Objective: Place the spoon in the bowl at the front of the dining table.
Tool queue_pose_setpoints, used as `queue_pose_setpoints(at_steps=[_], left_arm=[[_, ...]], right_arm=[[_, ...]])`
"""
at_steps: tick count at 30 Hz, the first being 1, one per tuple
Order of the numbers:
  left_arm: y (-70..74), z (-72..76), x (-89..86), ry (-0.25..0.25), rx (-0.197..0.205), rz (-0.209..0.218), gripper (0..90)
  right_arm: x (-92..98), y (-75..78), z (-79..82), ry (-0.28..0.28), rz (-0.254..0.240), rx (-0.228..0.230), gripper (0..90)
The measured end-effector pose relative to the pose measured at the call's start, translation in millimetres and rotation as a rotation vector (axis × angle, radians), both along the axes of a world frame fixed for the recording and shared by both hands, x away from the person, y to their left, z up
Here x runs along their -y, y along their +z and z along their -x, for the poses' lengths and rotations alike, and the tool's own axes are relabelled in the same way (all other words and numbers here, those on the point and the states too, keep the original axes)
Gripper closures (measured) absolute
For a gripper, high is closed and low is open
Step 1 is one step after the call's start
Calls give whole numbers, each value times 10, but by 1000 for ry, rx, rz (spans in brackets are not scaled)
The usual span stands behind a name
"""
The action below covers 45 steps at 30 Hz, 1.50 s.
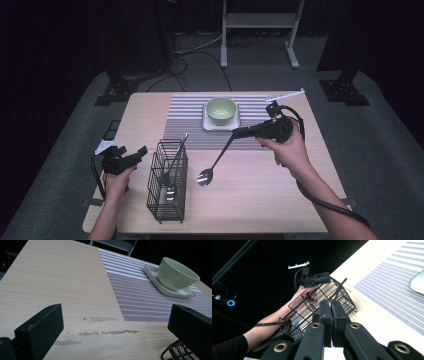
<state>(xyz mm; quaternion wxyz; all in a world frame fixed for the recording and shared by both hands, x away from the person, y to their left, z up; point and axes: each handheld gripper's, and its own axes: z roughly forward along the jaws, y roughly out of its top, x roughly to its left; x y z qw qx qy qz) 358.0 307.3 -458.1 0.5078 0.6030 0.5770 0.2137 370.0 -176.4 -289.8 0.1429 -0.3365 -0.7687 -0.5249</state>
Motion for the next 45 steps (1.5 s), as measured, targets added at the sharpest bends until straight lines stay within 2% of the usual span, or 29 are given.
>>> queue_pose_setpoints(at_steps=[24, 30, 36, 45], left_arm=[[-4, -3, 3, -2, -2, -1, 0], [-5, -1, 0, 0, -1, 0, 0], [-5, -2, -1, 1, -1, -1, 0], [-3, -1, -3, 0, 0, -1, 0]], right_arm=[[281, -338, -102, -72, 14, -59, 886], [350, -405, -142, -97, 17, -61, 885], [408, -452, -175, -120, 13, -75, 885], [420, -460, -230, -139, 12, -65, 885]])
